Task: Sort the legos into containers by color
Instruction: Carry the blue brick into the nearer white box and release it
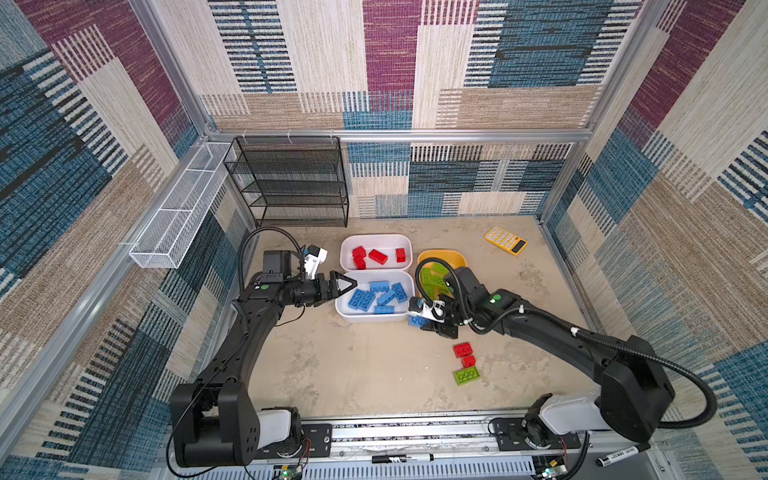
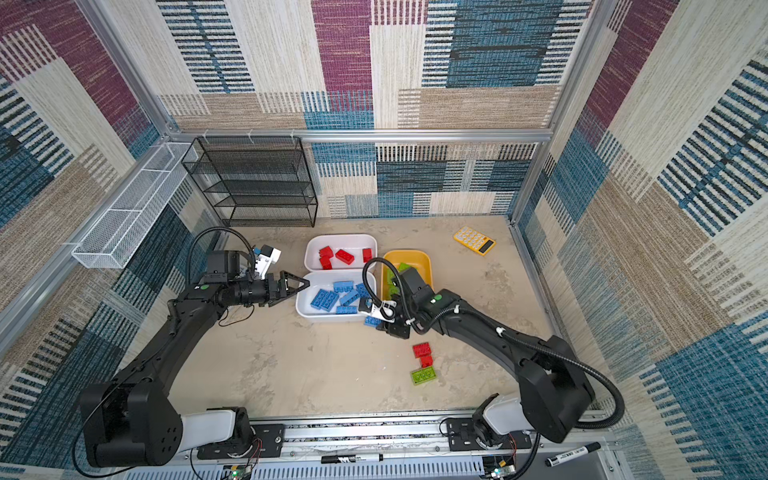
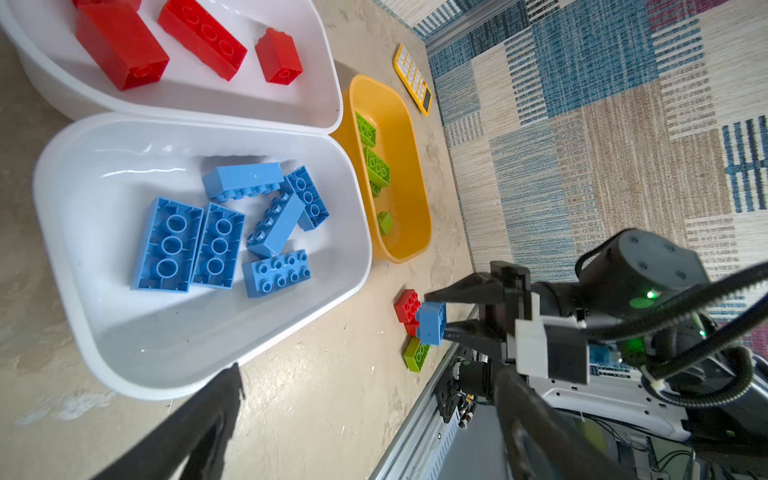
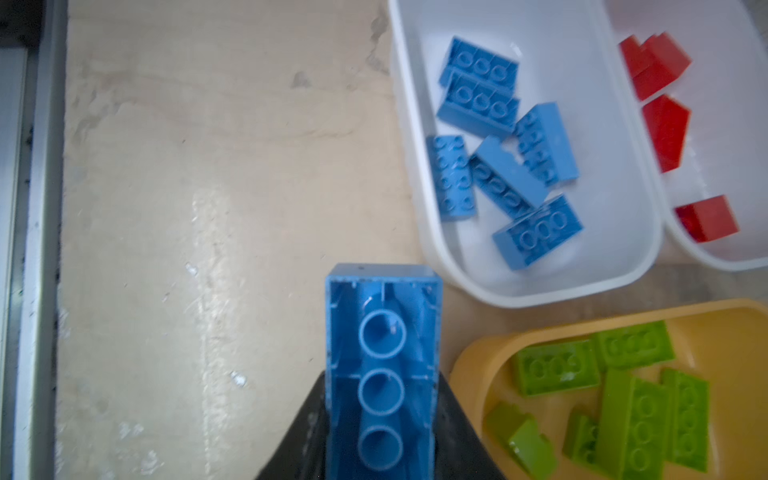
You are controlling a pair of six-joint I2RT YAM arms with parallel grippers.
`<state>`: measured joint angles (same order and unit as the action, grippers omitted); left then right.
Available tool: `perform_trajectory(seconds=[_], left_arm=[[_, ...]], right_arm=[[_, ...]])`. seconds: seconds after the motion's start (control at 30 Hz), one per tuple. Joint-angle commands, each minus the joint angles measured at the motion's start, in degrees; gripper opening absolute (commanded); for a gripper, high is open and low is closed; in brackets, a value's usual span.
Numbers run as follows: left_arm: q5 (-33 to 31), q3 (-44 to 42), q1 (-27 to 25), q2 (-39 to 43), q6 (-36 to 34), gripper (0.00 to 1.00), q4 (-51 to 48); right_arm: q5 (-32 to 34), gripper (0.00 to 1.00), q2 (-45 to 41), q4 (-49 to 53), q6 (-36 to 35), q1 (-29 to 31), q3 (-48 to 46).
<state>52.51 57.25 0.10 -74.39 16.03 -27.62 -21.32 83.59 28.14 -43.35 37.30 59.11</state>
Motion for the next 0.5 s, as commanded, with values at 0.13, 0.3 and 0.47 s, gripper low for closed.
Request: perform_trajectory(seconds=[0.13,0.3,0.47], left_arm=[[-0.6,1.2,0.2,1.0,-1.8,0.96,-0.6],[-0.4,0.2,0.3,1.4,-1.6,0.96,0.1],[-0.1,-0.7,0.3,1.1,-1.7,0.96,0.4]], right_arm=[[-5.5,0.31,15.8,-2.0,-0.5,-0.3,16.1],[-2.3,0.32,24.0,1.4,-4.5,-0.4,21.5],[-1.1,0.43,28.5,2.7,-4.7,-0.4,23.3]])
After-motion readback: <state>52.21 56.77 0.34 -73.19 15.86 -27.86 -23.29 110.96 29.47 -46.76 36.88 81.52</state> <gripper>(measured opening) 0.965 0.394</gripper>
